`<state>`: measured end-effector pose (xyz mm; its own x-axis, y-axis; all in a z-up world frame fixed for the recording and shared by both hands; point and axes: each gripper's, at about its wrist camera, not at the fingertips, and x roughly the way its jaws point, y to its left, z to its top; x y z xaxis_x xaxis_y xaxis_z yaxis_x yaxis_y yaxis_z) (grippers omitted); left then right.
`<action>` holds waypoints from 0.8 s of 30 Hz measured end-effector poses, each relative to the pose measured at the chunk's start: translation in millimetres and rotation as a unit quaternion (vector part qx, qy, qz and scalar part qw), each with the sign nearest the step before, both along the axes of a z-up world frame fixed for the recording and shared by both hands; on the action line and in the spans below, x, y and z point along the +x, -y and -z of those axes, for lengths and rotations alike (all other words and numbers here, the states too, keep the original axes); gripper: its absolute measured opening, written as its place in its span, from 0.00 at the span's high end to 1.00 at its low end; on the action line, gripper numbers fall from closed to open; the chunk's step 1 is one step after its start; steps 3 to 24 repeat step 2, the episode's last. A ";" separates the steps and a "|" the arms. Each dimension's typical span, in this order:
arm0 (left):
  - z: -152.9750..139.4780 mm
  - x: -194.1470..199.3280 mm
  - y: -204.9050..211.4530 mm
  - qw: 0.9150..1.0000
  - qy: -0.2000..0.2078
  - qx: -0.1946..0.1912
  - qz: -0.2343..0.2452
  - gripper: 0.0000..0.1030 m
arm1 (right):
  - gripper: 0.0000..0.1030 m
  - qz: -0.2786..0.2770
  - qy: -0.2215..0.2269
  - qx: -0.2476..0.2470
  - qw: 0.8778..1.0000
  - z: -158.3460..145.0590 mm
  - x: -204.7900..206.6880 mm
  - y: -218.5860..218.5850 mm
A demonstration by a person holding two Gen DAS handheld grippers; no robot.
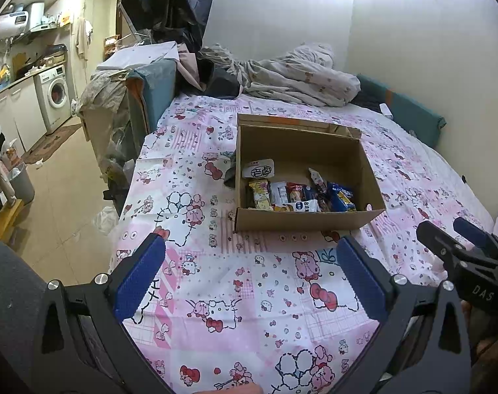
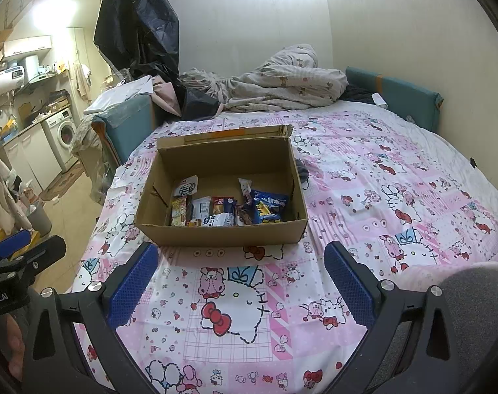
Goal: Organize snacks
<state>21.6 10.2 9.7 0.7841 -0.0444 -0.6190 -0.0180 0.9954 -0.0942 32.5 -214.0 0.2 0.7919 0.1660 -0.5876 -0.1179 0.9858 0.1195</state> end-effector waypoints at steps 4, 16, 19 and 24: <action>-0.3 -0.4 -0.1 1.000 0.003 0.001 0.002 0.00 | 0.00 0.000 0.000 0.000 1.000 -0.2 -0.3 -0.6; -0.3 -0.4 -0.1 1.000 0.003 0.001 0.002 0.00 | 0.00 0.000 0.000 0.000 1.000 -0.2 -0.3 -0.6; -0.3 -0.4 -0.1 1.000 0.003 0.001 0.002 0.00 | 0.00 0.000 0.000 0.000 1.000 -0.2 -0.3 -0.6; -0.3 -0.4 -0.1 1.000 0.003 0.001 0.002 0.00 | 0.00 0.000 0.000 0.000 1.000 -0.2 -0.3 -0.6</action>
